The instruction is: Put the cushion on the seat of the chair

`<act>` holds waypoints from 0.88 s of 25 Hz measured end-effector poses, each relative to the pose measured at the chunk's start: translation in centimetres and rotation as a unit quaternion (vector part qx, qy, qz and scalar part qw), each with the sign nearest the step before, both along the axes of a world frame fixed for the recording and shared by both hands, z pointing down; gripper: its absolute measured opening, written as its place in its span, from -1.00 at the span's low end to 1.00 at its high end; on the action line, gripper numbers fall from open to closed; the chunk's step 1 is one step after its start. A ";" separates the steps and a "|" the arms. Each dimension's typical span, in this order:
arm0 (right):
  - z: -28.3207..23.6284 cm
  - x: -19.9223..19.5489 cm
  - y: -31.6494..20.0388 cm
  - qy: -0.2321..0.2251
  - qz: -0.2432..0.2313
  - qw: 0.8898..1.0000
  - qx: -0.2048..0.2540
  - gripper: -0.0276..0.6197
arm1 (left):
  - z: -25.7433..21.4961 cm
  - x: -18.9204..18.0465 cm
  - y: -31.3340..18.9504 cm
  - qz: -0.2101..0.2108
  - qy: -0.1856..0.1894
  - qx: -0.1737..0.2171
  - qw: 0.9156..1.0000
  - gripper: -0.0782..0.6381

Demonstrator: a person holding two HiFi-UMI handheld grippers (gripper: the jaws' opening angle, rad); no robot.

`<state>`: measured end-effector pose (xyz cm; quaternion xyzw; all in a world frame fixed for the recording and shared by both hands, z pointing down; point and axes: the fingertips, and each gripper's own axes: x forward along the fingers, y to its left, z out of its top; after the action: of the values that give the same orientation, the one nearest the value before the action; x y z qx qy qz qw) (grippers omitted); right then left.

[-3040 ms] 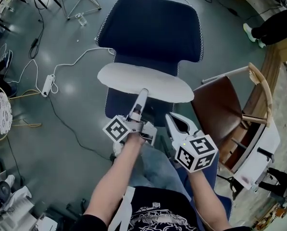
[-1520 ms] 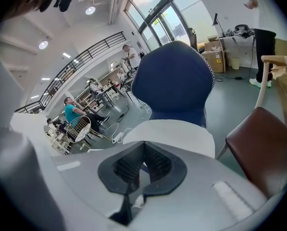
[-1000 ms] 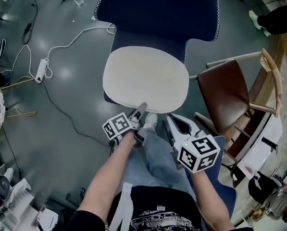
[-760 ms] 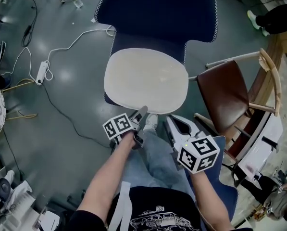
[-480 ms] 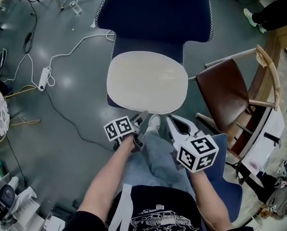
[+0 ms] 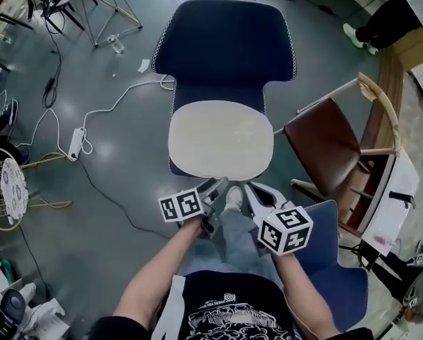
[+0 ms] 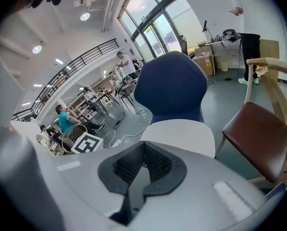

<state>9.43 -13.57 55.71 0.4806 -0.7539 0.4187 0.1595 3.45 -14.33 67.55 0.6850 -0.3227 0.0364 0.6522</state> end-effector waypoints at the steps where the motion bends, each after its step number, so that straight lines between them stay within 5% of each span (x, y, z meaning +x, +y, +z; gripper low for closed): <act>1: -0.3 -0.2 0.0 -0.001 0.004 1.000 0.002 -0.92 | -1.1 0.0 -0.2 0.004 0.003 0.013 1.000 -0.11; 8: -3.2 -2.4 0.7 -0.006 0.018 1.000 0.023 -0.92 | -9.6 -1.1 -0.7 0.050 -0.009 0.112 0.992 -0.20; 15: -5.9 -5.1 1.3 -0.007 0.020 0.998 0.052 -0.92 | -16.7 -2.6 0.2 0.114 -0.070 0.237 0.962 -0.44; 22: -8.8 -7.8 2.3 0.005 0.022 0.996 0.090 -0.92 | -20.2 -5.4 1.9 0.113 -0.129 0.288 0.942 -0.79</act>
<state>1.59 -11.28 46.90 0.5117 -0.7768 0.3501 0.1101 -1.97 -12.42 47.35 0.8648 -0.3216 0.1034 0.3716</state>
